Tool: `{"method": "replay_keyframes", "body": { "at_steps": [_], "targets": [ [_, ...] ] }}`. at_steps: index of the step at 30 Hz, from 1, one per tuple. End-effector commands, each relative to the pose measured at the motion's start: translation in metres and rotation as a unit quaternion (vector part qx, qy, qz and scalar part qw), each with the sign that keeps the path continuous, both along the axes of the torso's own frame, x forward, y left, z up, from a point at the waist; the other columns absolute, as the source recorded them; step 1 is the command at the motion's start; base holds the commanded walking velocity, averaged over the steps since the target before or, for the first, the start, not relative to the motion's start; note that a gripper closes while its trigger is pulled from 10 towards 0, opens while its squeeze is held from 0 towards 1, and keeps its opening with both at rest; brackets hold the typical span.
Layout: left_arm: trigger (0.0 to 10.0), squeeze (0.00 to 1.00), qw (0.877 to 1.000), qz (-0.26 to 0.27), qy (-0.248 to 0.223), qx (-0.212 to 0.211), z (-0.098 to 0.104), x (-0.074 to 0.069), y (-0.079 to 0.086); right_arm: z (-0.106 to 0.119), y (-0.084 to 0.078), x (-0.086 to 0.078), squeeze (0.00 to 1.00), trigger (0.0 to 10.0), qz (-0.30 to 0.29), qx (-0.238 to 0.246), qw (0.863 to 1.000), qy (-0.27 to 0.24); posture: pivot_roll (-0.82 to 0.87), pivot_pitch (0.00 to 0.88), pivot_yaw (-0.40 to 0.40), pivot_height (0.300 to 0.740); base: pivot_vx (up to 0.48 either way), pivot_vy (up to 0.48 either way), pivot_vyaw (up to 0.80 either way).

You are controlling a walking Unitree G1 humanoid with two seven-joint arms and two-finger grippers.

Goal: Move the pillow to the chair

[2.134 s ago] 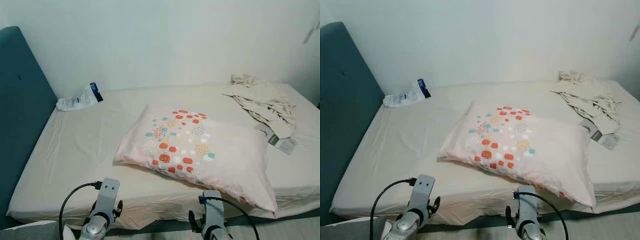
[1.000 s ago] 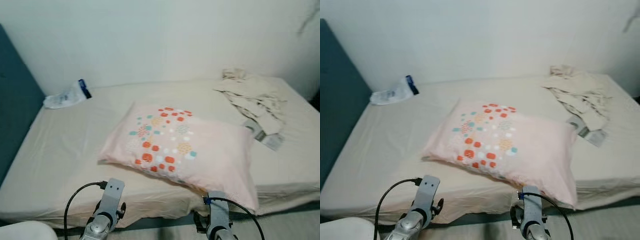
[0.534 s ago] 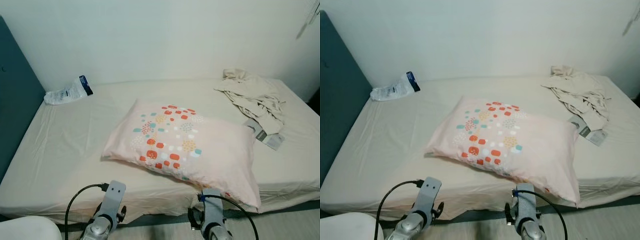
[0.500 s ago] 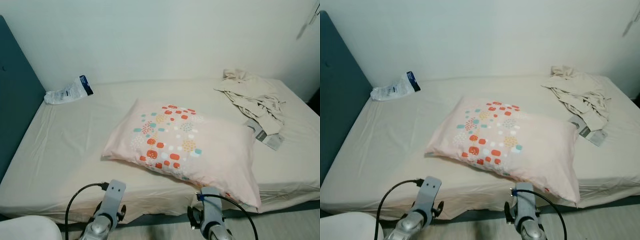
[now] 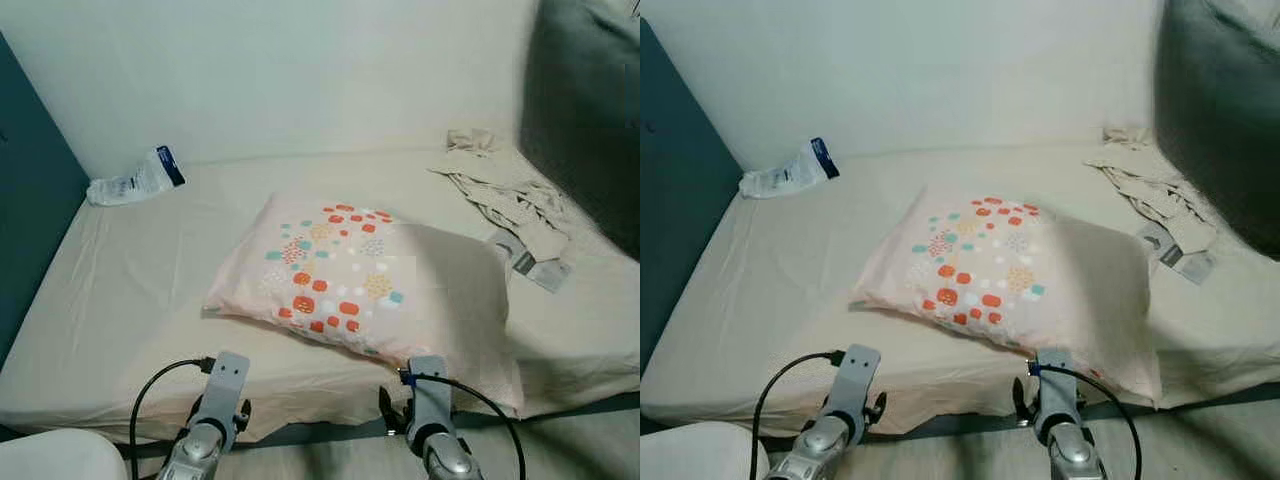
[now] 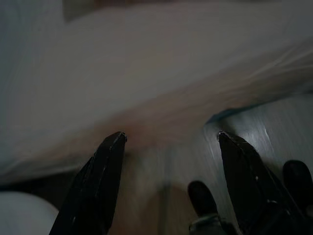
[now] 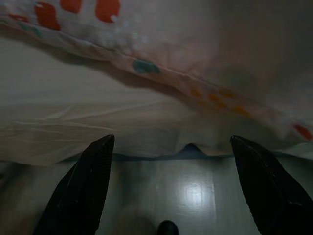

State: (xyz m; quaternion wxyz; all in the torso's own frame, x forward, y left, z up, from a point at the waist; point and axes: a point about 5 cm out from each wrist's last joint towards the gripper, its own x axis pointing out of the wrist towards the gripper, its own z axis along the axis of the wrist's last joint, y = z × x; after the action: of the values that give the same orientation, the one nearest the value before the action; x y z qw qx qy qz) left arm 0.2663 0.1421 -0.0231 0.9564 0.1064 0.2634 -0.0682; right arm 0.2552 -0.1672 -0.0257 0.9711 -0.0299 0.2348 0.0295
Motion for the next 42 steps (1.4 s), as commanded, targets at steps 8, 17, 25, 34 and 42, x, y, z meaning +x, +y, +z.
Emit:
{"method": "replay_keyframes", "body": {
  "at_steps": [8, 17, 25, 34, 42],
  "targets": [
    [10.0, 0.0, 0.997, 0.078, -0.021, -0.012, 0.008, 0.008, 0.025, 0.017, 0.024, 0.023, 0.0, 10.0, 0.058, -0.049, 0.997, -0.031, -0.05, 0.125, 0.013, 0.74, 0.0, 0.0, 0.0],
    [10.0, 0.0, 0.999, 0.038, -0.03, -0.004, 0.013, 0.016, 0.004, 0.015, 0.02, 0.023, 0.0, 10.0, 0.074, -0.053, 0.996, -0.012, -0.05, 0.094, 0.032, 0.74, 0.0, 0.0, 0.0],
    [10.0, 0.0, 0.998, 0.055, -0.031, -0.021, 0.014, 0.016, 0.004, 0.011, 0.019, 0.019, 0.0, 10.0, 0.09, -0.053, 0.995, 0.0, -0.05, 0.102, 0.018, 0.74, 0.0, 0.0, 0.0],
    [10.0, 0.0, 0.997, 0.058, -0.037, -0.028, 0.013, 0.013, 0.003, 0.01, 0.013, 0.016, 0.0, 10.0, 0.069, -0.001, 0.998, 0.009, -0.05, 0.109, 0.019, 0.74, 0.0, 0.0, 0.0],
    [10.0, 0.0, 0.996, 0.067, -0.021, -0.057, 0.011, 0.011, 0.003, 0.012, 0.013, 0.02, 0.0, 10.0, 0.067, -0.051, 0.996, 0.008, -0.04, 0.112, 0.012, 0.74, 0.0, 0.0, 0.0]
  ]
}}
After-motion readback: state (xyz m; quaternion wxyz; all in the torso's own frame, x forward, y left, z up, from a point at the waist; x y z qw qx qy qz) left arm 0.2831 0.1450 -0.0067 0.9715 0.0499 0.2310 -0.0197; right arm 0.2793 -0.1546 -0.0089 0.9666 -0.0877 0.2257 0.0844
